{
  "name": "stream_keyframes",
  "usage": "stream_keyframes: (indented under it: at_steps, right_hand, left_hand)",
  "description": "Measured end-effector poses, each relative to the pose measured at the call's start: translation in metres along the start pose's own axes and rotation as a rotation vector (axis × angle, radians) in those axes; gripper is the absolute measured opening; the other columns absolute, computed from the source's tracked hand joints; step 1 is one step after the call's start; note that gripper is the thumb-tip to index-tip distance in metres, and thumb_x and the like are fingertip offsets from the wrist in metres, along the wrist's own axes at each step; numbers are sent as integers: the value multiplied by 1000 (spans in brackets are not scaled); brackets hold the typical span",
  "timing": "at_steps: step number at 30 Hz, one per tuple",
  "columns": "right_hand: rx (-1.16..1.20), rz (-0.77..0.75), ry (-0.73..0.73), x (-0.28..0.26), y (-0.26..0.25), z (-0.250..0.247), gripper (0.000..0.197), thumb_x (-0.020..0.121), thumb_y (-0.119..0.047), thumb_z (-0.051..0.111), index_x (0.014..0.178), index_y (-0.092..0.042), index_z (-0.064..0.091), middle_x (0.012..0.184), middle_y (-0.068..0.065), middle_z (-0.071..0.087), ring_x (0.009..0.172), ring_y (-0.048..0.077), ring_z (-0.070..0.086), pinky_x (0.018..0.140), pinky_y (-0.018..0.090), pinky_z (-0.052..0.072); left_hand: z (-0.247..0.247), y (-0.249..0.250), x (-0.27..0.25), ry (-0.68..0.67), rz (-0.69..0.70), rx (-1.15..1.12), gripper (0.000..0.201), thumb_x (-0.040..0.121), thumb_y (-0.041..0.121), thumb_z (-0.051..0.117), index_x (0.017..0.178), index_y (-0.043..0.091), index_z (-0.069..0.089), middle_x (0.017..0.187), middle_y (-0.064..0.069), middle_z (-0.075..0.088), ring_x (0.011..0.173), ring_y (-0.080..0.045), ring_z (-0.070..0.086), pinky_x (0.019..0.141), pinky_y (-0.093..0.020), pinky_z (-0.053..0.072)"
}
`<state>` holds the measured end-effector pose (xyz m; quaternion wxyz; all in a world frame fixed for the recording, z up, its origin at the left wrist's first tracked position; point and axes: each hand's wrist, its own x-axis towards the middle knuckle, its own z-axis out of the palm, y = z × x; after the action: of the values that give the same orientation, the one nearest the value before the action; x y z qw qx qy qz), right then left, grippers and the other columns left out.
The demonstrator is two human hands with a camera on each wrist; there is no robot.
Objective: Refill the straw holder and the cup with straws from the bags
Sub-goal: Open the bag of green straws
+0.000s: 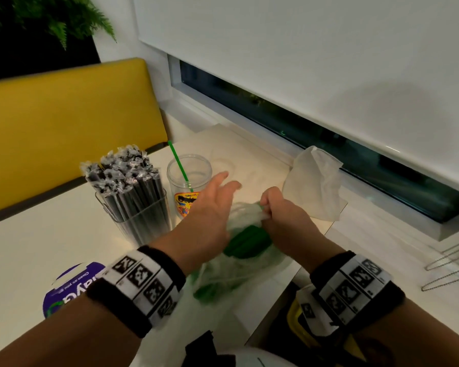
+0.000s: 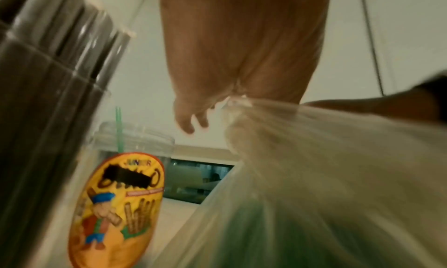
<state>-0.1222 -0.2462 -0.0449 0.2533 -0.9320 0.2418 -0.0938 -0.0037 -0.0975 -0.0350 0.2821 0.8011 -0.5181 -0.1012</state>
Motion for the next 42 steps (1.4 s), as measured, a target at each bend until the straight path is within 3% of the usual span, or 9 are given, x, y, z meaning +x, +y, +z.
stream_keyframes:
  at_steps: [3, 7, 11, 15, 18, 21, 27, 36, 42]
  right_hand:
    - [-37, -11, 95, 5, 8, 5, 22, 90, -1, 49, 90, -21, 41, 79, -1, 53, 61, 19, 49, 51, 35, 44]
    - [-297, -293, 131, -3, 10, 17, 12, 83, -7, 56, 86, -18, 51, 101, 3, 53, 81, 18, 49, 66, 34, 53]
    - [-346, -617, -2, -18, -4, 33, 13, 87, -25, 58, 93, -16, 64, 100, 5, 60, 88, 22, 52, 78, 34, 48]
    - [-473, -482, -308, -20, -8, 49, 27, 92, -15, 55, 118, -10, 59, 121, 11, 59, 106, 30, 57, 92, 41, 50]
    - [-580, -390, -272, -22, 8, 51, 68, 90, -24, 60, 149, -5, 33, 154, 15, 37, 142, 32, 34, 119, 37, 11]
    - [-736, -340, -410, -26, 10, 51, 79, 93, -26, 54, 153, 2, 10, 161, 21, 13, 150, 36, 11, 119, 40, -8]
    - [-516, -342, -502, -10, -22, 81, 35, 95, -20, 54, 128, -10, 60, 133, 9, 55, 121, 28, 53, 106, 41, 43]
    - [-460, -335, -346, -17, -9, 106, 29, 90, -16, 52, 118, -10, 55, 112, 11, 61, 95, 34, 61, 79, 43, 51]
    - [-310, -295, -345, -15, -2, 88, 35, 85, -14, 55, 120, -14, 58, 120, 8, 59, 107, 30, 57, 89, 38, 50]
  left_hand:
    - [1, -2, -3, -30, 105, -163, 66, 93, 25, 63, 144, 52, 33, 146, 42, 20, 139, 12, 15, 118, -20, 15]
    - [22, -33, -2, -199, -94, 245, 42, 92, 20, 52, 134, 20, 58, 156, -8, 31, 143, -29, 31, 114, -35, 29]
    - [41, -39, -6, -178, -186, 211, 33, 75, 45, 62, 97, 20, 55, 109, -3, 45, 99, -25, 55, 85, -42, 50]
    - [59, -43, -14, -295, -187, 203, 64, 69, 38, 79, 120, 28, 41, 126, -3, 35, 116, -30, 50, 91, -53, 50]
    - [55, -53, -22, -538, -284, 316, 122, 68, 14, 81, 148, 48, -4, 161, -1, -3, 148, -40, 10, 106, -73, 30]
    - [47, -56, -22, -615, -229, 395, 131, 58, 30, 87, 146, 49, -8, 157, -14, 13, 140, -43, 27, 103, -64, 41]
    - [39, -60, -15, -574, -196, 273, 96, 60, 48, 81, 140, 45, 27, 132, -2, 47, 113, -29, 55, 95, -46, 52]
    - [32, -63, -17, -594, -262, 258, 100, 61, 33, 85, 144, 29, 29, 135, -4, 39, 109, -27, 56, 83, -33, 50]
    - [29, -63, -17, -646, -219, 224, 106, 64, 31, 86, 149, 30, 23, 136, -4, 40, 115, -26, 53, 93, -31, 48]
